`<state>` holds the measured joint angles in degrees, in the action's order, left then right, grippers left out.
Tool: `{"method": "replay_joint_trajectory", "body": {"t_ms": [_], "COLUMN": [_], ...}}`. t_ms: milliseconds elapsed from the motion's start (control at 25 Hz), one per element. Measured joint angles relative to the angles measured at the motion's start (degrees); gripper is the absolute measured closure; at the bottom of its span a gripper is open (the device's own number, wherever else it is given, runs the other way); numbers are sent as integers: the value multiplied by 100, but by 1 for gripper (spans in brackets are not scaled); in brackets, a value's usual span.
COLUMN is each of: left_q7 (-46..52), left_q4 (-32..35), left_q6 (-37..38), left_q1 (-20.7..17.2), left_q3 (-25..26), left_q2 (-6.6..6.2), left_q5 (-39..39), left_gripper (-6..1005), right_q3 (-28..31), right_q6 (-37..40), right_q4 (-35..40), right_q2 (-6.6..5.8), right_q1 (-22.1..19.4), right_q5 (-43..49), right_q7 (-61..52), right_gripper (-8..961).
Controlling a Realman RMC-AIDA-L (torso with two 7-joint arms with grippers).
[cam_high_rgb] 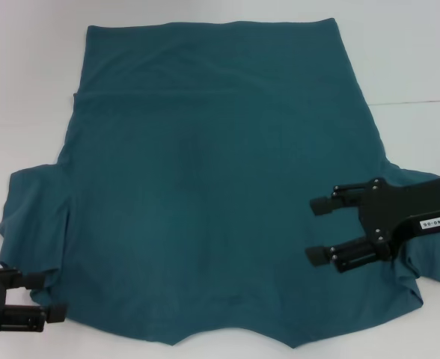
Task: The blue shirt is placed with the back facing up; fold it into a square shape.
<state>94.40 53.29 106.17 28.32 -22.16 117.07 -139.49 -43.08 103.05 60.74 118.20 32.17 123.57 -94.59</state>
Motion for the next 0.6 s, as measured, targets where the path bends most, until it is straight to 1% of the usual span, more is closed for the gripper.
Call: {"method": "replay_joint_trajectory", "body": {"t_ms": [480, 600], "left_q7": [3, 56], "left_q4": [-1, -2], "left_q6": [-15, -120], "left_q1": [-21, -31], "left_q3": [15, 17], "left_q2": [0, 0], "left_q5": [0, 1], "left_gripper": [98, 98], "right_q3": [11, 11], "right_q6": [-58, -113], "right_q4": [29, 29], "right_q2": [2, 2], "right_q1": [11, 17], "right_q5": [-25, -26], "right_q7": [-3, 18], "right_gripper": [29, 29]}}
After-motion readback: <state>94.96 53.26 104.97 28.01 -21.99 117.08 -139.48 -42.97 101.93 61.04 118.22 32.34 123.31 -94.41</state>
